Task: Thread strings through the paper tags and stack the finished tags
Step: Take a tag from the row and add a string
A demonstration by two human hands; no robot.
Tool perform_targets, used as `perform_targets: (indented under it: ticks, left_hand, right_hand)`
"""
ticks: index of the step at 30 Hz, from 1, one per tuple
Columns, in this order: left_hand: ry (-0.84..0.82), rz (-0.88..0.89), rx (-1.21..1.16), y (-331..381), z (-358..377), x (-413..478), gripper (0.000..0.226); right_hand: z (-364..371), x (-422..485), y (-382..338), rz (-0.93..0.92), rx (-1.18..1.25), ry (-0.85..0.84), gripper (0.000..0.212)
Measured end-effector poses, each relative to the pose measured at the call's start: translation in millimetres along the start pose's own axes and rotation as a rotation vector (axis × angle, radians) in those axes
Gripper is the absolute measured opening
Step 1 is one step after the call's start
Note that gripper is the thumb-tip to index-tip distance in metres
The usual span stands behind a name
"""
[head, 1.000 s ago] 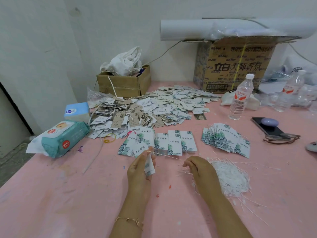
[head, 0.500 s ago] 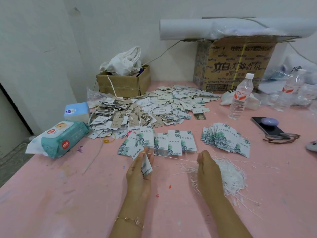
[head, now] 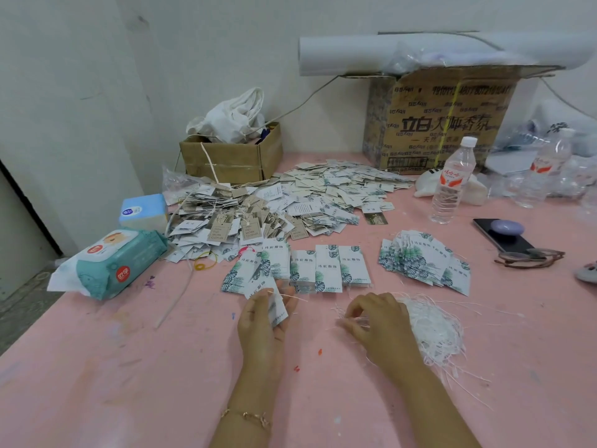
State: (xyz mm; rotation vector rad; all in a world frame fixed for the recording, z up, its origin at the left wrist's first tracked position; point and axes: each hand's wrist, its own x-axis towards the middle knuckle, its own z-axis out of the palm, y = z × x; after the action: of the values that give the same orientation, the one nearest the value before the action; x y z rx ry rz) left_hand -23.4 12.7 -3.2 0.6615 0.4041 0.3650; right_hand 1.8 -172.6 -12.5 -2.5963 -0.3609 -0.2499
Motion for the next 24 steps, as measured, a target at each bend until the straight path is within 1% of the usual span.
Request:
perform_targets:
  ticks: [1,2,5,6,8,10,11,12,13,14,15,17,18,20,22,24]
  left_hand:
    - [0.006,0.004,-0.022,1.0,-0.3,0.5,0.012]
    - [0.016,0.008,-0.059,2.7,-0.8,2.0,0.012]
    - [0.072,0.011,-0.17,9.0,-4.7,8.1,0.016]
    - [0.094,0.008,-0.194,10.3,-5.9,9.6,0.017]
    - [0.124,0.014,-0.228,11.3,-7.6,11.3,0.015]
    - [0.124,0.017,-0.24,11.0,-7.6,11.4,0.016]
    - [0.117,0.014,-0.241,10.6,-7.3,11.5,0.016]
    - [0.108,0.013,-0.233,10.2,-6.8,11.5,0.016]
    - [0.097,0.016,-0.209,9.4,-6.4,11.4,0.015]
    - [0.084,0.024,-0.17,8.4,-5.8,10.7,0.014]
    - [0.07,0.035,-0.115,6.8,-5.3,9.5,0.014]
    - [0.02,0.072,0.046,2.3,-4.2,5.7,0.016]
    - [-0.023,0.104,0.151,-0.5,-3.5,3.6,0.019]
    - [-0.113,0.175,0.37,-6.6,-1.7,-0.7,0.025]
    - [-0.172,0.224,0.549,-11.4,-0.2,-4.2,0.026]
    - [-0.217,0.262,0.675,-14.4,0.2,-6.7,0.018]
  right_hand:
    - [-0.2,0.8,1.5,0.003,0.018,-0.034,0.026]
    - [-1.3,1.3,2.5,0.003,0.051,-0.033,0.026]
    - [-7.7,1.2,3.7,0.004,0.163,0.102,0.01]
    - [-9.4,0.4,4.0,0.008,0.216,0.13,0.009]
    - [-11.1,-2.2,3.7,-0.001,0.299,0.161,0.019]
    - [-11.3,-3.5,4.7,-0.007,0.336,0.194,0.033]
    - [-10.8,-3.4,4.9,0.008,0.347,0.209,0.036]
    - [-10.0,-3.1,3.9,0.032,0.359,0.222,0.034]
    - [-8.8,-2.1,2.6,0.054,0.362,0.241,0.027]
    - [-8.1,-1.7,1.0,0.069,0.349,0.271,0.021]
    - [-7.2,-1.6,-0.3,0.074,0.322,0.301,0.021]
    - [-6.0,-2.9,-2.1,0.051,0.286,0.332,0.042]
    - [-6.0,-2.9,-3.1,0.038,0.282,0.333,0.05]
    - [-5.3,-3.2,-5.0,0.029,0.287,0.335,0.056]
    - [-2.9,-2.8,-5.3,0.011,0.244,0.369,0.056]
    - [-1.7,-2.8,-6.5,-0.014,0.257,0.385,0.05]
